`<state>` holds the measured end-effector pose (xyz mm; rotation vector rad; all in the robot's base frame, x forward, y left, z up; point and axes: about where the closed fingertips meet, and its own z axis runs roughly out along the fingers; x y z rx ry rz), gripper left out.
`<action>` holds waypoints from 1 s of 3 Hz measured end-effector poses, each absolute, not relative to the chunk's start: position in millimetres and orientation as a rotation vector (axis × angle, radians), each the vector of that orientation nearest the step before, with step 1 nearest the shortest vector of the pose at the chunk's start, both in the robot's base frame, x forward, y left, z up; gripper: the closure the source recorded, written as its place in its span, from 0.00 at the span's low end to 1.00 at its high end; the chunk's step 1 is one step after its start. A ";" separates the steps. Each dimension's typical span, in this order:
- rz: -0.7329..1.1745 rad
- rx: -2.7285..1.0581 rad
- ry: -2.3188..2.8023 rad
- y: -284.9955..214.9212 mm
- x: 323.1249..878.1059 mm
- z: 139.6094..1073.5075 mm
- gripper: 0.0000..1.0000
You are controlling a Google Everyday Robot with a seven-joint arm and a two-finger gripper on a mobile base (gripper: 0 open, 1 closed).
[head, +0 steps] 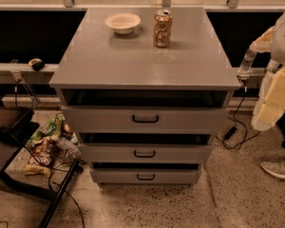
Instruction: Open middle drawer
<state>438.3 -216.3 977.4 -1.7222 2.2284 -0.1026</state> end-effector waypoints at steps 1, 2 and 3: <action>-0.110 -1.718 2.223 -214.5 438.0 977.5 0.00; -0.054 -1.650 2.250 -199.9 429.4 948.1 0.00; -0.009 -1.627 2.328 -178.7 424.3 880.8 0.00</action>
Offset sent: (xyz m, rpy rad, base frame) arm -0.0248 0.0341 -0.1328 0.1045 0.1176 -0.1107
